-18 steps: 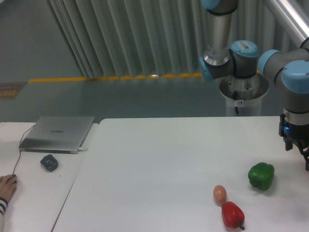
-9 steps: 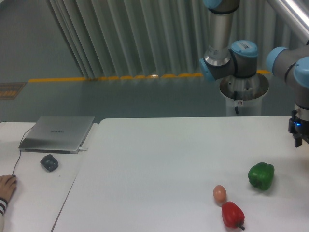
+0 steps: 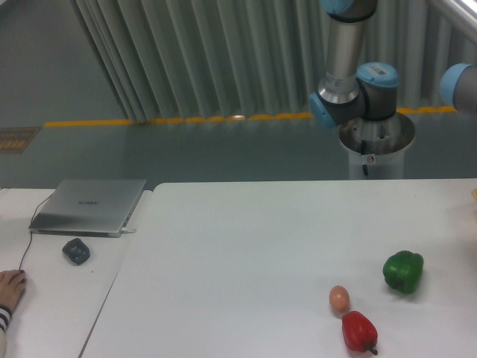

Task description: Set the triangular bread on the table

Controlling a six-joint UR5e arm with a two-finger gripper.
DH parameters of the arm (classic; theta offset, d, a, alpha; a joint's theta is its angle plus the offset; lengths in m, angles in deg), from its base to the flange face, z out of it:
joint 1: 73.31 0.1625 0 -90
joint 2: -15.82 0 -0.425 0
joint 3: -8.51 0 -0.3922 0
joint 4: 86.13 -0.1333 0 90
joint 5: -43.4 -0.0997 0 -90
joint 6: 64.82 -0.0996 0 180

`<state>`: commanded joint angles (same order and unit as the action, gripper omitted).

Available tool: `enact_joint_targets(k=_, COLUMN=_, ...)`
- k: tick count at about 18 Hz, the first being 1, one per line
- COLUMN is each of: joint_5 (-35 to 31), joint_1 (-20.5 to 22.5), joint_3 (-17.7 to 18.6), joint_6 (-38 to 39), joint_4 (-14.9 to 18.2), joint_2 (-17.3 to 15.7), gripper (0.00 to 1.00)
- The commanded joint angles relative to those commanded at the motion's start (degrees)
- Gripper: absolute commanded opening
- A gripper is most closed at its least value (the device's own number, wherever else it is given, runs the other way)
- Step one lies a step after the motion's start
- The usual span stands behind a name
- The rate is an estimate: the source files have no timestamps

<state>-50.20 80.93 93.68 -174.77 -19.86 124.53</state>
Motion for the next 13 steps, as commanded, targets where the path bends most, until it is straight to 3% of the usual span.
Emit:
enact_joint_targets(k=8, joint_5=0.26, joint_1=4.22, joint_3=-0.44, joint_6=-2.45, joint_4=-0.97, joint_2=3.26, gripper=1.00)
enact_joint_targets(k=13, joint_5=0.26, joint_1=4.31, joint_3=-0.44, joint_6=-2.46, joint_4=-1.76, joint_2=4.66, gripper=1.00)
